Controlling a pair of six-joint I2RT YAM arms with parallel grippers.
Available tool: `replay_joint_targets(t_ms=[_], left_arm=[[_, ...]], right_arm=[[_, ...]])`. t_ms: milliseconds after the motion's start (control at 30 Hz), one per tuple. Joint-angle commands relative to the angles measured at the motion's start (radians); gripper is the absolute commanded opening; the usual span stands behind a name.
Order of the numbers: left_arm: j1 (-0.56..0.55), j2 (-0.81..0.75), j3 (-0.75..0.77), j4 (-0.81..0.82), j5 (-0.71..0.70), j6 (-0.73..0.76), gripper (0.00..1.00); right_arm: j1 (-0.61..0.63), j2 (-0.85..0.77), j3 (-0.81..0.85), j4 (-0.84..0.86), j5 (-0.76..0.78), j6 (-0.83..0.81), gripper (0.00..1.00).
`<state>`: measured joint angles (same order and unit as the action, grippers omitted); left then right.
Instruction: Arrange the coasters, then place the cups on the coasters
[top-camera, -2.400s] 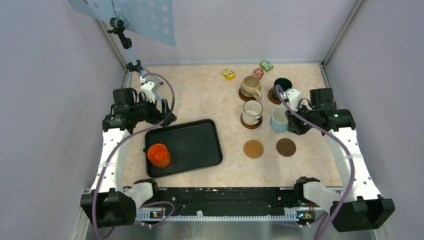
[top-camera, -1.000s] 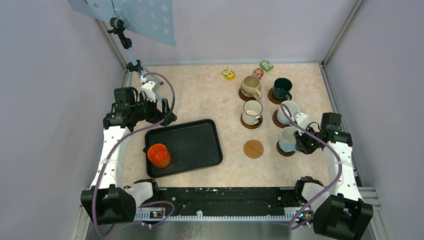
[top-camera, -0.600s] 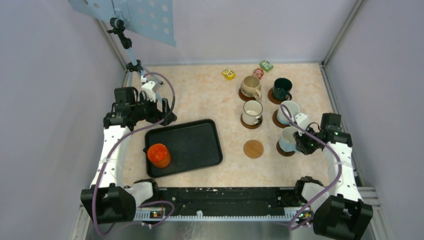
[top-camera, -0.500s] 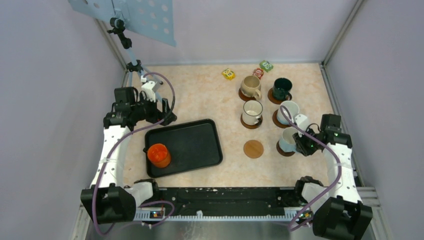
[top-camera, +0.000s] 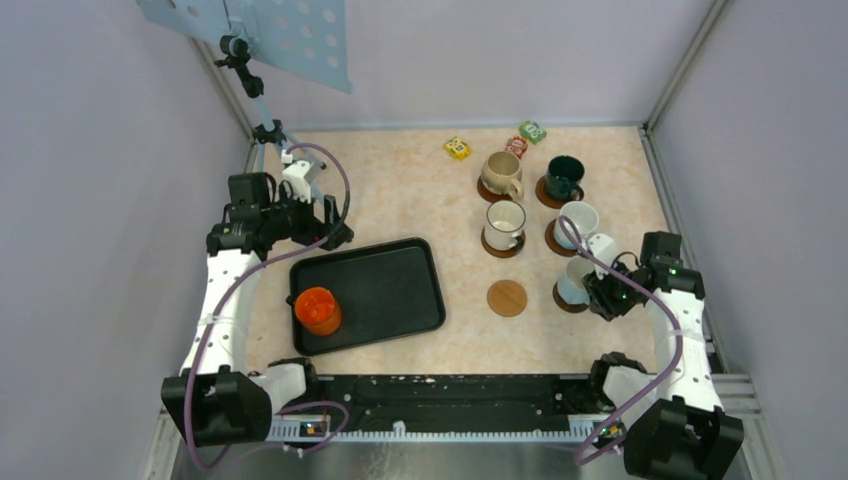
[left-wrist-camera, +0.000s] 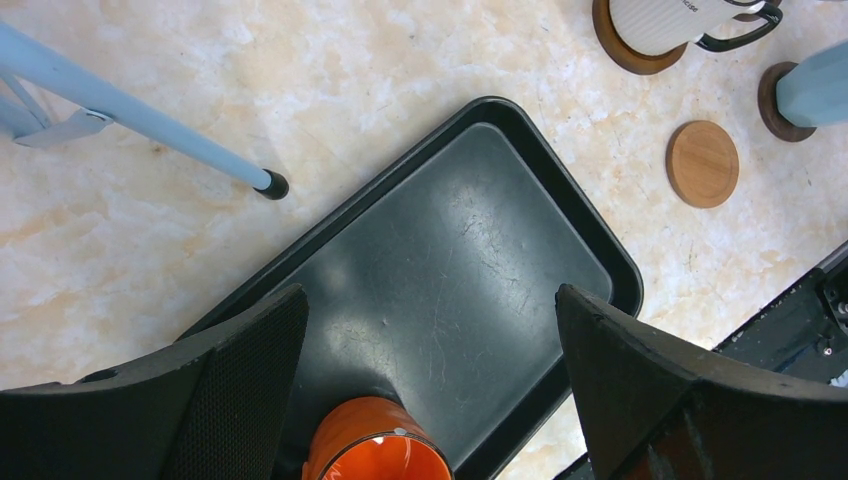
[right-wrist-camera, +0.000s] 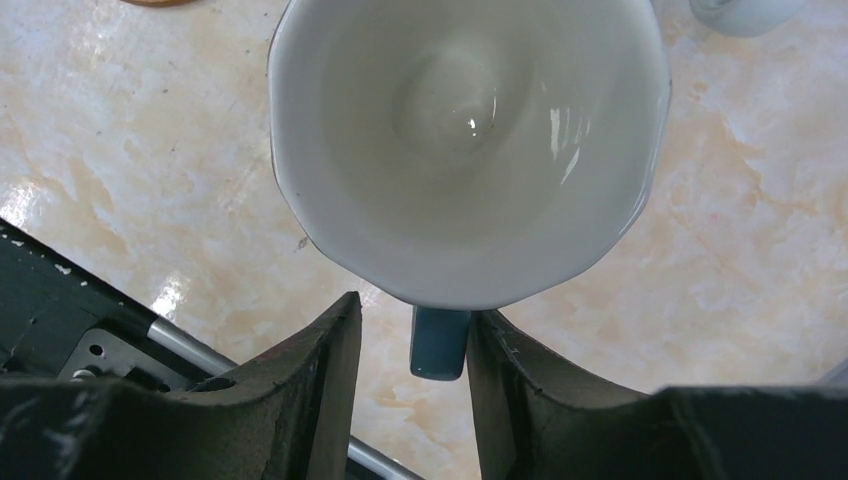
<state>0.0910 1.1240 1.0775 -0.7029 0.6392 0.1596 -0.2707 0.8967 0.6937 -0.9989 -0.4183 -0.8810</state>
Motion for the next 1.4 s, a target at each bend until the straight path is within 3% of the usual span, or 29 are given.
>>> replay_joint_targets(t_ms=[0,133,233,333,633,833,1100,1367], left_arm=[[0.006,0.003,0.038,0.020,0.014,0.019,0.99],[0.006,0.006,0.043,0.009,0.008,0.034,0.99],[0.005,0.018,0.058,-0.030,-0.006,0.078,0.99],[0.006,0.047,0.089,-0.109,-0.024,0.157,0.99],[0.017,0.060,0.100,-0.319,-0.245,0.471,0.99],[0.107,0.035,0.149,-0.487,-0.220,0.722,0.99],[0.233,0.064,0.126,-0.663,-0.248,1.018,0.97],[0.259,0.040,-0.037,-0.583,-0.377,1.156,0.89]], right_arm=[[-0.009,-0.019,0.037,-0.041,0.007,-0.034,0.42],[-0.008,-0.020,0.050,-0.060,0.036,-0.037,0.47],[-0.009,-0.033,0.074,-0.082,0.039,-0.038,0.64],[-0.008,-0.038,0.118,-0.098,0.029,-0.030,0.70],[-0.009,0.072,0.339,-0.130,-0.062,0.027,0.73],[0.047,0.172,0.477,-0.104,-0.128,0.132,0.73],[0.218,0.190,0.517,0.007,-0.096,0.269,0.74],[0.345,0.234,0.557,0.073,-0.106,0.358,0.75]])
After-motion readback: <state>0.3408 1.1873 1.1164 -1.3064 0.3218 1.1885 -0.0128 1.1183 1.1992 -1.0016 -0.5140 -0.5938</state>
